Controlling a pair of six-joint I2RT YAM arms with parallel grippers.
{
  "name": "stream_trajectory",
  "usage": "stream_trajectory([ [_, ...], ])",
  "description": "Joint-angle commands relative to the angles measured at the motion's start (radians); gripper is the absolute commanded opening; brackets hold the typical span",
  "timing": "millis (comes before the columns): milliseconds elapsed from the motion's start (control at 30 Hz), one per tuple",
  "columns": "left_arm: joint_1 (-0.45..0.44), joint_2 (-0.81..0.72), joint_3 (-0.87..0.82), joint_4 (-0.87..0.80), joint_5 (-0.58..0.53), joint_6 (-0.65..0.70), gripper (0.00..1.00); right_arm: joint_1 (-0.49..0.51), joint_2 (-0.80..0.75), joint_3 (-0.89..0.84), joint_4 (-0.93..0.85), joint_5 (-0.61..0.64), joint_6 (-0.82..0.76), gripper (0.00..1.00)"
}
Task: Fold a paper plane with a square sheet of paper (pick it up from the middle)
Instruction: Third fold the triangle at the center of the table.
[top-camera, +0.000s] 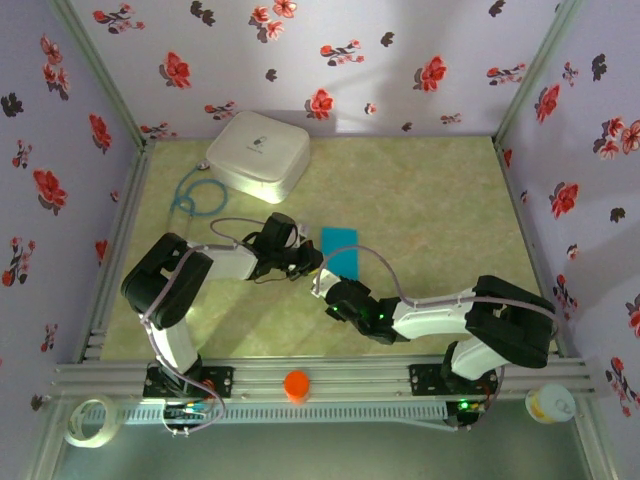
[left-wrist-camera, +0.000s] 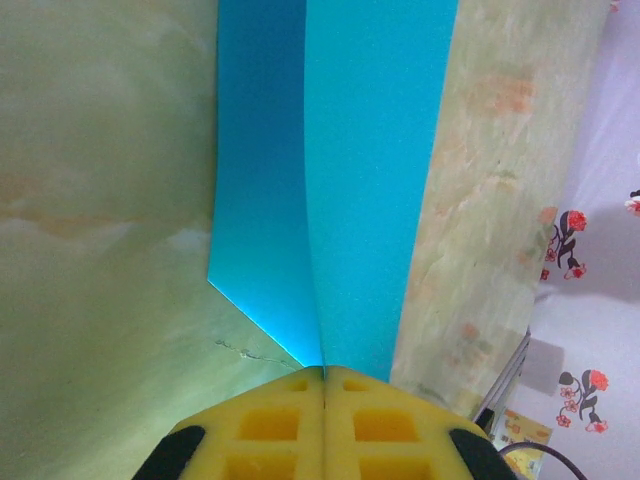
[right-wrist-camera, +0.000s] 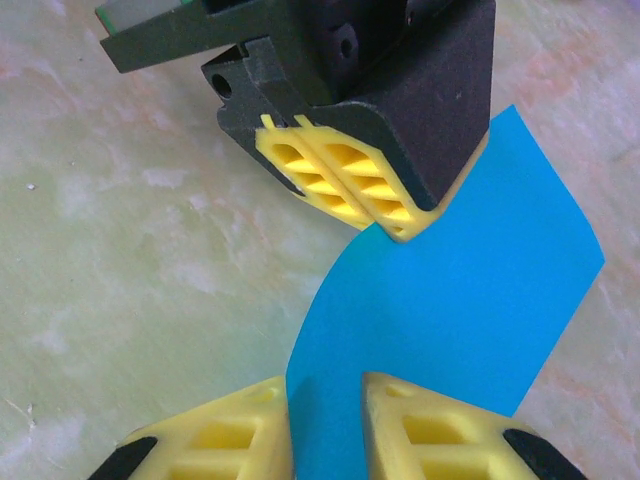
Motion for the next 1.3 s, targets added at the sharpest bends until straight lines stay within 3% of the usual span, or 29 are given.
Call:
stream_trajectory([
  [0, 0.006, -0.008, -0.009, -0.013, 0.012, -0.004, 0.00, 0.007, -0.006, 0.021, -0.004, 0.027, 0.034, 0.22],
  [200, 0.009, -0.013, -0.010, -0.017, 0.012, -0.003, 0.00, 0.004, -0.008, 0.026, -0.013, 0.042, 0.058, 0.10],
  [400, 0.018, -0.043, -0.010, -0.066, -0.019, 0.017, 0.17, -0.001, -0.017, 0.027, -0.034, 0.009, 0.082, 0.01],
  [567, 0.027, -0.112, -0.011, -0.169, -0.099, 0.058, 0.37, -0.040, -0.041, 0.023, -0.047, -0.188, 0.138, 0.00],
  [733, 0.046, -0.175, -0.030, -0.215, -0.160, 0.076, 0.44, -0.101, -0.073, 0.006, -0.011, -0.341, 0.209, 0.00],
  [933, 0.056, -0.247, -0.063, -0.238, -0.225, 0.092, 0.44, -0.169, -0.105, -0.018, 0.033, -0.497, 0.292, 0.00],
  [1267, 0.082, -0.319, -0.095, -0.233, -0.245, 0.116, 0.40, -0.323, -0.085, -0.001, 0.048, -0.811, 0.507, 0.00],
])
